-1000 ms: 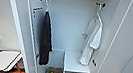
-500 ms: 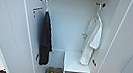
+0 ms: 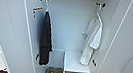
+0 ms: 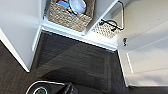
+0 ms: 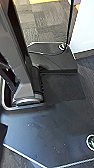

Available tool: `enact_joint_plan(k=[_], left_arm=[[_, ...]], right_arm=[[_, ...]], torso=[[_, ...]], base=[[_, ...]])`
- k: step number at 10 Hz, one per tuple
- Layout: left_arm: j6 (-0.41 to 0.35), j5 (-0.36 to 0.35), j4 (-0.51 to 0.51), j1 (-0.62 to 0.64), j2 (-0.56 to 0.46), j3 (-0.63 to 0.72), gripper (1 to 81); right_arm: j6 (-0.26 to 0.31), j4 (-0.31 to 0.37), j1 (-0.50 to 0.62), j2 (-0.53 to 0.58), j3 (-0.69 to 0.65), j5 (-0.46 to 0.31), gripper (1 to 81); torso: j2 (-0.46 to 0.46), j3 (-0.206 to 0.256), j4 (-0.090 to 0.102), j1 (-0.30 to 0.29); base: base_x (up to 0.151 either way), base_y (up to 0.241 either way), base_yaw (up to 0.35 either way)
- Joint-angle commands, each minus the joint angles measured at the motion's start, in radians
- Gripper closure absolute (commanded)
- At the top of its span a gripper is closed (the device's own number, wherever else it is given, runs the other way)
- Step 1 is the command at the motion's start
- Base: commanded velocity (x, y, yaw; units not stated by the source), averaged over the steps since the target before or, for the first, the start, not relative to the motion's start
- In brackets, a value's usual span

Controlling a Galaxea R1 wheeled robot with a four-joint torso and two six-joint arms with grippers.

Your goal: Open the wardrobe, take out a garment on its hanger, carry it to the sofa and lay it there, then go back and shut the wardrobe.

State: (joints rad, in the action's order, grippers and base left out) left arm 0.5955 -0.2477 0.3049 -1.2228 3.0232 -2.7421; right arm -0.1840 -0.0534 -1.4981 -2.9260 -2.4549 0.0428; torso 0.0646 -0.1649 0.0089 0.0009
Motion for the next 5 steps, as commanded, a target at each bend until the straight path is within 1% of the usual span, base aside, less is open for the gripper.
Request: enact_joint_plan(k=[1, 2, 3, 4, 5], left_arm=[[-0.023, 0.102, 0.347, -0.042, -0.234, 0.377, 1.0], [-0.023, 0.123, 0.364, -0.073, -0.231, 0.366, 1.0], [-0.025, 0.162, 0.378, -0.100, -0.225, 0.352, 1.0], [-0.031, 0.240, 0.384, -0.129, -0.210, 0.340, 1.0], [-0.036, 0.272, 0.385, -0.162, -0.194, 0.310, 1.0]], right_arm=[[0.001, -0.009, 0.041, -0.005, 0.011, -0.057, 1.0], [0.001, -0.009, 0.038, -0.006, 0.010, -0.055, 1.0], [0.001, -0.009, 0.035, -0.006, 0.008, -0.055, 1.0], [0.001, -0.009, 0.034, -0.006, 0.007, -0.055, 1.0], [0.001, -0.009, 0.032, -0.006, 0.007, -0.055, 1.0]], torso=[[0.000, 0.000, 0.000, 0.000], [0.000, 0.000, 0.000, 0.000], [0.000, 0.000, 0.000, 0.000], [0.000, 0.000, 0.000, 0.000], [0.000, 0.000, 0.000, 0.000]], base=[[0.000, 0.000, 0.000], [0.000, 0.000, 0.000], [0.000, 0.000, 0.000], [0.000, 0.000, 0.000], [0.000, 0.000, 0.000]])
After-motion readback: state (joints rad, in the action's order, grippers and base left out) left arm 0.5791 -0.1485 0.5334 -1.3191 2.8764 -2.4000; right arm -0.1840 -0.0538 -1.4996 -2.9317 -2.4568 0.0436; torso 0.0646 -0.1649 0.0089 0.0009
